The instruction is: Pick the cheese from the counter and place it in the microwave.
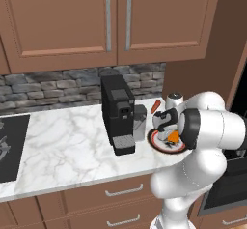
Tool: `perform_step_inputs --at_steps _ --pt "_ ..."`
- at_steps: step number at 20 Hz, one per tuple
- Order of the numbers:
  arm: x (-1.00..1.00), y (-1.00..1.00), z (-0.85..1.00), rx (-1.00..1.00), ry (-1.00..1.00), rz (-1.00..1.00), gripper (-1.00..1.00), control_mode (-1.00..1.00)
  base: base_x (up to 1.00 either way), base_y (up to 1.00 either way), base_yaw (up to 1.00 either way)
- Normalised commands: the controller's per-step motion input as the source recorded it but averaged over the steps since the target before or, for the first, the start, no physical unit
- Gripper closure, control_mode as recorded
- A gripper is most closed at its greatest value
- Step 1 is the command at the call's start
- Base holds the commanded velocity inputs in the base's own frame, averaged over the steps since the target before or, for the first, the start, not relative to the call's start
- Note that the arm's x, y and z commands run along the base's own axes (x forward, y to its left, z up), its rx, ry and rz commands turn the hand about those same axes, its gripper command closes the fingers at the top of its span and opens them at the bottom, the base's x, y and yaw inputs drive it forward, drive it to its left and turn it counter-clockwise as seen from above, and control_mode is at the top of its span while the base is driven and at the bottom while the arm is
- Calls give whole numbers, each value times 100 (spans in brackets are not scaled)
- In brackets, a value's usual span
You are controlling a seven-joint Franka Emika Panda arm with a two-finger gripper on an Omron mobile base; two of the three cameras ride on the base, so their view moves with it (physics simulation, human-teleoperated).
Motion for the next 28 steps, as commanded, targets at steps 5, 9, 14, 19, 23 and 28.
perform_step_inputs --at_steps 5,9,14,19,23,28 --pt "-27 0 -2 0 0 6 100 -100 0 0 0" --pt "-63 0 3 0 0 7 100 -100 0 0 0" --pt "-71 9 73 6 -1 7 100 -100 0 0 0" --pt "-89 14 100 9 -7 3 100 -100 0 0 0" --pt "-96 23 100 4 -13 0 100 -100 0 0 0" --pt "-80 40 100 0 -8 -1 100 -100 0 0 0"
